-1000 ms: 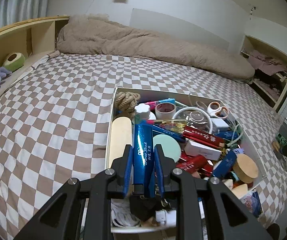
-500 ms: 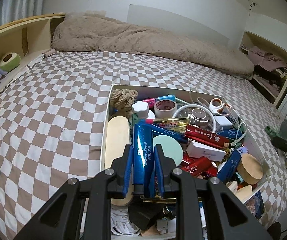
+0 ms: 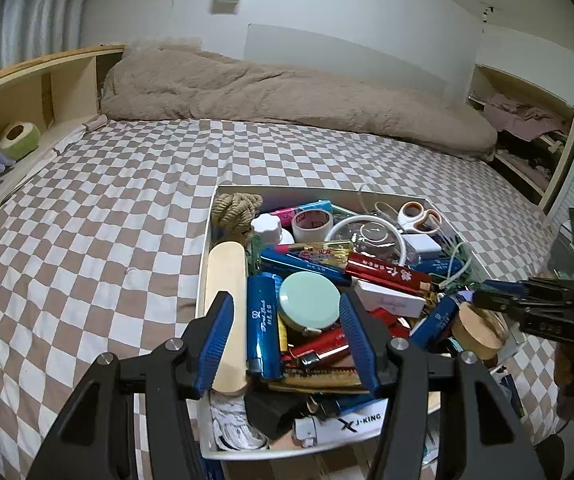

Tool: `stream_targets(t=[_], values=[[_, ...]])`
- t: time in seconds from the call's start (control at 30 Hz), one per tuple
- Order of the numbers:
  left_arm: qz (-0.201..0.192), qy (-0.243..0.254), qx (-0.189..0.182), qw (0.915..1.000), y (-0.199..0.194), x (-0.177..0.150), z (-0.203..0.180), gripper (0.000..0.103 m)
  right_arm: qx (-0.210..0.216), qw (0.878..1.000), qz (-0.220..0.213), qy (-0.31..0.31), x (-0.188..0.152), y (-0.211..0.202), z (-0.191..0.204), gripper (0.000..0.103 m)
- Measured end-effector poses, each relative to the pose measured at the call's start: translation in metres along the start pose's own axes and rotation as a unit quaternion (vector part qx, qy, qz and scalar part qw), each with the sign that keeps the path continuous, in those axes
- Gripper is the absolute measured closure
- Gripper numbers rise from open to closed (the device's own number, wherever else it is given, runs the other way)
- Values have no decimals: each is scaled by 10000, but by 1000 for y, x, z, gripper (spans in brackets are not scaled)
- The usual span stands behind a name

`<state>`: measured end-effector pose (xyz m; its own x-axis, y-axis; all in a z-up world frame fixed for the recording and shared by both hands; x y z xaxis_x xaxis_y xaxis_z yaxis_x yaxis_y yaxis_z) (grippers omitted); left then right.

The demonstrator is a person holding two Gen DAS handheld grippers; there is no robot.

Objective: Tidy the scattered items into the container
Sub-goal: 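Open both tools to drop the lighter and clothespin into the box, then withdraw both tools from the box back toward the scattered items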

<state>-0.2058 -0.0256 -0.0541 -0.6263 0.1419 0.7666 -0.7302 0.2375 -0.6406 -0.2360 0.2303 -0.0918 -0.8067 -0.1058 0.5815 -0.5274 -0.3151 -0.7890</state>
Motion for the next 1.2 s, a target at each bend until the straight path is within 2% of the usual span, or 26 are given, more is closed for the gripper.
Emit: stream_targets(t=[0.2,0.33,0.4,0.47,0.6,0.9,1.2], values=[[-19,-22,-81,10000,-5,-3,-2,48,170,9975,196,-660,1,-2,2,71],[1,-47,-135,9999,-6,-4,-3,48,-81,9952,278,-938,6,0,0,71],[13,-39,-146,9999,-6,-5,-3,48,-240,9939,295,-1032,8,0,-2,59],[23,-32,-146,9999,-6,-6,-3,48,-196,9936,279,-1076,8,-3,-3,48],[31,-37,-121,9999,-8,-8,-2,48,-176,9940,166,-1066,8,-11,-3,45],[34,-46,-116,9999,-14,-12,-1,48,67,9982,-166,-565,6,-33,-5,45],[12,-29,-100,9999,-25,-13,-6,48,63,9986,-484,-183,-3,-57,8,45]])
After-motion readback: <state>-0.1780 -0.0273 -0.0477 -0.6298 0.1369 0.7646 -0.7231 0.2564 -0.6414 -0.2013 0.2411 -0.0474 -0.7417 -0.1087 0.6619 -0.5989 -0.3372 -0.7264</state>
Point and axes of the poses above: each gripper's, at about its wrist camera, not at the fingertips, and y roughly the way its jaws point, z to its left, x to its top, the point moved 2 cm from there along y, roughly the way its jaws point, and after that the axes turned 8 degrees about y, right-handed, at the moved point
